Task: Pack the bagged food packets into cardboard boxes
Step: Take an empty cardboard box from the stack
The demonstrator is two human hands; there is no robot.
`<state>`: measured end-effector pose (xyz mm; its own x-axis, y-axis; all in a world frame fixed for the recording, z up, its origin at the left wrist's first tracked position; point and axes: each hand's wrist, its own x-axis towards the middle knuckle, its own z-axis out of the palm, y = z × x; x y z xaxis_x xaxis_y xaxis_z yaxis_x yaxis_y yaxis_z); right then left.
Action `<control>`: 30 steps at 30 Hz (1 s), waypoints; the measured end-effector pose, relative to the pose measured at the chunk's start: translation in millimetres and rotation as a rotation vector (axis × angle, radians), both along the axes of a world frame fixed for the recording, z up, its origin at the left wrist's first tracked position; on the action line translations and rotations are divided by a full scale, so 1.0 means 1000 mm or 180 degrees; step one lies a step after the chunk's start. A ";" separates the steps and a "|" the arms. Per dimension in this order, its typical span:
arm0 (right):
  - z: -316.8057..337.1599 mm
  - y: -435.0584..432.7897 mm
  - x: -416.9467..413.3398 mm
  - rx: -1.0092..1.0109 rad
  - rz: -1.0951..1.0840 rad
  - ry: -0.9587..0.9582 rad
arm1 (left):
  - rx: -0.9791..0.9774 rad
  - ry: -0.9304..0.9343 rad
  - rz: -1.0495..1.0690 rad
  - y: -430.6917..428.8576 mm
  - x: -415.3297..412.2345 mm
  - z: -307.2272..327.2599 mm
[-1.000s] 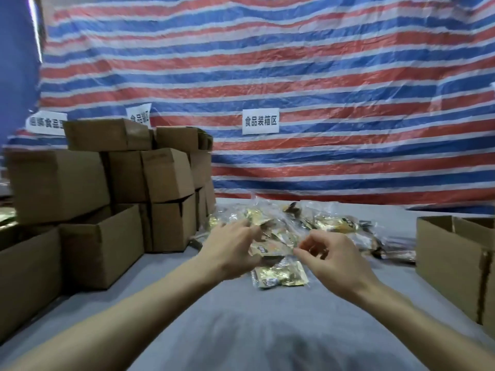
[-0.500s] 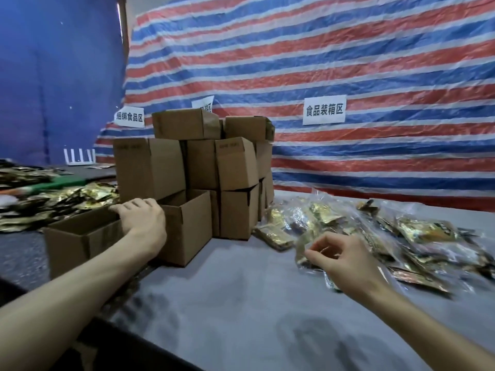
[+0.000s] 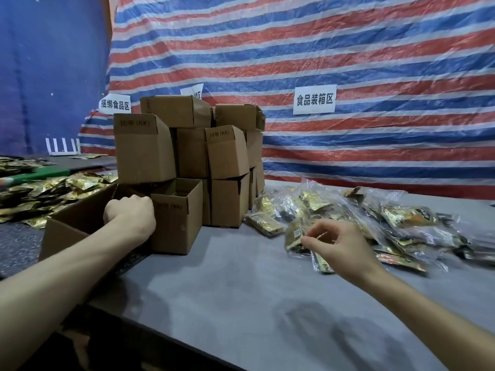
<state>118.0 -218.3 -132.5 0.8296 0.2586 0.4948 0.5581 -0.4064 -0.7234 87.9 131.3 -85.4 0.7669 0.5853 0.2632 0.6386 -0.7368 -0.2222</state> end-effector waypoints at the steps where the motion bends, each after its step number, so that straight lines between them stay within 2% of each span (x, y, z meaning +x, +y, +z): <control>1: 0.001 -0.001 -0.001 0.0017 0.0002 0.0010 | 0.0041 0.0069 -0.0031 -0.003 -0.001 0.001; 8: 0.005 -0.015 -0.007 -0.0008 -0.0122 0.0000 | -0.0043 0.0091 -0.0085 -0.018 -0.007 0.018; 23: 0.004 -0.039 -0.009 -0.0009 -0.0119 -0.0063 | 0.0054 0.0214 -0.0686 -0.086 -0.012 0.029; 30: 0.001 -0.043 -0.007 0.0015 -0.0099 -0.0098 | 0.0148 0.0170 -0.1227 -0.125 -0.021 0.022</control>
<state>110.8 -261.2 -132.0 0.8216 0.2305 0.5214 0.5673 -0.4204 -0.7081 67.0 6.1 -63.9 0.9416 0.2398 0.2364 0.3034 -0.9088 -0.2866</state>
